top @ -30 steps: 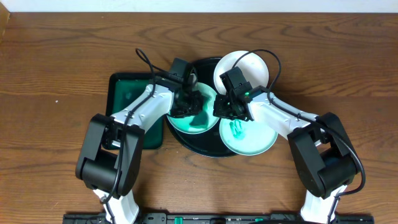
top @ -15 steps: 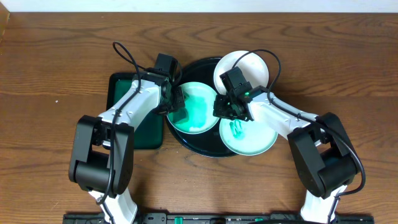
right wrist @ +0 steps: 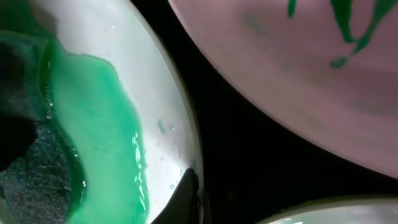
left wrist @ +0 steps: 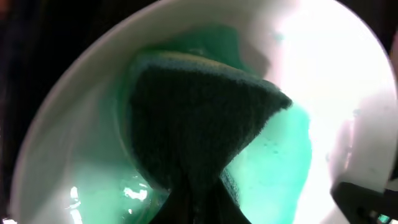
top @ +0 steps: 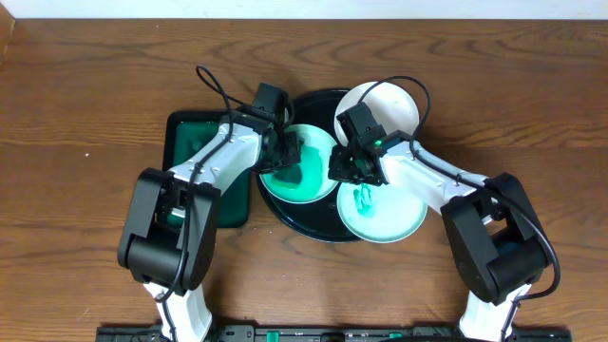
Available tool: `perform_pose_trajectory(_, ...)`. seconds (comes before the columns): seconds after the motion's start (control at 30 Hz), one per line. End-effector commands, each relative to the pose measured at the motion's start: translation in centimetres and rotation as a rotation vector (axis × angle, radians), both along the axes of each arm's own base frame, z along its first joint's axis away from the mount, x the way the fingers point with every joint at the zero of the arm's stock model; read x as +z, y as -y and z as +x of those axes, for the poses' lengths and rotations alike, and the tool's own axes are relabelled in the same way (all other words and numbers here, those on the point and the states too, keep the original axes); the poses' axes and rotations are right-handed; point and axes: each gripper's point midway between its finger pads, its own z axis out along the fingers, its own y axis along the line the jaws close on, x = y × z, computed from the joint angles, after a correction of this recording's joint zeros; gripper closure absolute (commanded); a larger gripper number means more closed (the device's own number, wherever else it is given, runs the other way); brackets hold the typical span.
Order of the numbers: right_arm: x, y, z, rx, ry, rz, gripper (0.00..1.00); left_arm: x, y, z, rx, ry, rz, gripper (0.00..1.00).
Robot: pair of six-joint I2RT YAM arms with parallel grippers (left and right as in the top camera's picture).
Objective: Clean dirty plates on tray and stack at the side
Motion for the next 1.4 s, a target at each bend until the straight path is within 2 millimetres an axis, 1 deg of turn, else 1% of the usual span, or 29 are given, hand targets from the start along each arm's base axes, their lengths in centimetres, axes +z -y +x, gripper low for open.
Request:
perform_pose_trajectory(0.0,-1.4,0.6,-1.0,0.025,-0.040,-0.020,0.99,-1.8,6.4,-4.3,-0.140,-0.168,-0.253,0.93)
perform_pose_trajectory(0.07,-1.4,0.8,-1.0,0.020,-0.044,-0.022,0.99,-0.9,7.7,-4.2,-0.166,-0.162,-0.338,0.92)
perform_pose_trajectory(0.17,-1.4,0.9,-1.1,0.019,-0.048,-0.024,0.99,0.2,9.1,-4.1,-0.198,-0.155,-0.429,0.93)
perform_pose_trajectory(0.23,-1.4,0.9,-1.1,0.021,-0.047,-0.024,0.99,0.5,9.3,-4.1,-0.205,-0.152,-0.446,0.93)
perform_pose_trajectory(0.43,-1.4,0.8,-0.9,0.020,-0.040,-0.020,0.99,0.4,9.1,-4.0,-0.196,-0.153,-0.441,0.93)
perform_pose_trajectory(0.53,-1.4,1.1,-1.0,0.014,-0.048,-0.024,0.99,-0.1,7.8,-3.1,-0.160,-0.133,-0.396,0.93)
perform_pose_trajectory(0.6,-1.5,1.3,-1.1,0.013,-0.055,-0.029,0.99,-0.7,6.3,-2.5,-0.114,-0.132,-0.350,0.93)
perform_pose_trajectory(0.67,-1.5,1.4,-1.2,0.018,-0.059,-0.032,0.99,-1.2,4.6,-2.1,-0.070,-0.136,-0.292,0.93)
perform_pose_trajectory(0.77,-1.5,1.4,-1.2,0.020,-0.057,-0.032,0.99,-1.9,1.1,-1.5,0.006,-0.141,-0.147,0.93)
perform_pose_trajectory(0.83,-1.5,1.4,-1.1,0.020,-0.056,-0.032,0.99,-1.8,-0.8,-1.2,0.029,-0.126,-0.070,0.93)
perform_pose_trajectory(0.87,-1.5,1.3,-1.1,0.020,-0.055,-0.032,0.99,-1.6,-1.3,-1.1,0.028,-0.115,-0.052,0.93)
perform_pose_trajectory(0.93,-1.5,1.4,-1.0,0.018,-0.054,-0.031,0.99,-0.7,-1.9,-0.8,0.029,-0.089,-0.036,0.93)
perform_pose_trajectory(1.03,-1.5,1.4,-0.9,0.021,-0.049,-0.030,0.99,0.8,-1.8,-0.2,0.028,-0.044,-0.043,0.93)
perform_pose_trajectory(1.13,-1.5,1.4,-0.8,0.021,-0.045,-0.028,0.99,3.1,-1.6,0.4,0.025,0.014,-0.060,0.93)
perform_pose_trajectory(1.17,-1.4,1.4,-0.8,0.021,-0.044,-0.027,0.99,4.3,-1.6,0.6,0.024,0.044,-0.068,0.93)
perform_pose_trajectory(1.27,-1.4,1.3,-0.8,0.021,-0.042,-0.026,0.99,6.7,-1.5,1.0,0.023,0.103,-0.086,0.93)
perform_pose_trajectory(1.37,-1.4,1.3,-0.8,0.021,-0.042,-0.026,0.99,8.5,-1.5,0.9,0.022,0.142,-0.098,0.93)
